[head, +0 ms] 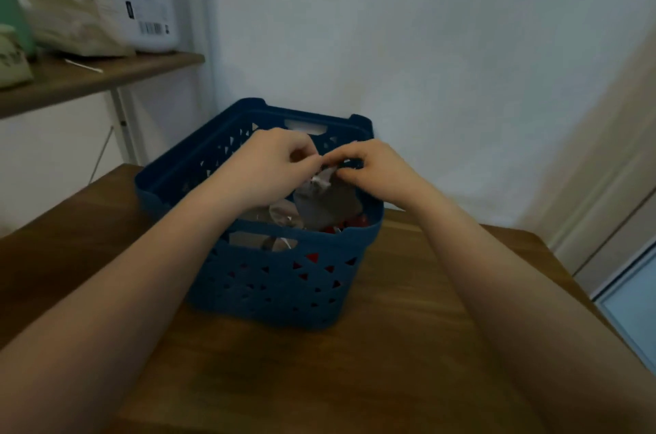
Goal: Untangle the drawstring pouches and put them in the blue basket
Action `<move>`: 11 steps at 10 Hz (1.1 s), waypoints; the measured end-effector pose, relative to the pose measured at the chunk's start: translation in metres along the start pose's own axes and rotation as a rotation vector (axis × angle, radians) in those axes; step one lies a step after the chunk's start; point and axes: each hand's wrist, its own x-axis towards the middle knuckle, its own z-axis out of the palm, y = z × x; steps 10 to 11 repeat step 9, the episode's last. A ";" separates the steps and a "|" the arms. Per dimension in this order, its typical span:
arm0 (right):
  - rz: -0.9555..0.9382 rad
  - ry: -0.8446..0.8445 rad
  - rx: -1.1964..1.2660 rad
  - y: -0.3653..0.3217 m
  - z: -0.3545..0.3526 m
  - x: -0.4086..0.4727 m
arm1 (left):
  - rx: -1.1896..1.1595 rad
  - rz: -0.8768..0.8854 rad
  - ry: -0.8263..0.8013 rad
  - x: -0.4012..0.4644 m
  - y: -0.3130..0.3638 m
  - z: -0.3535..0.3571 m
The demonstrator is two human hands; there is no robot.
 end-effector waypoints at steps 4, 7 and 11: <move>0.483 0.240 0.855 0.008 0.031 -0.050 | 0.042 0.274 -0.303 -0.029 -0.007 0.023; 0.405 0.288 0.787 0.007 0.042 -0.029 | -0.014 0.316 -0.256 -0.017 -0.024 0.016; 0.312 0.263 0.631 0.022 0.043 -0.042 | 0.262 0.472 0.178 -0.032 -0.009 0.030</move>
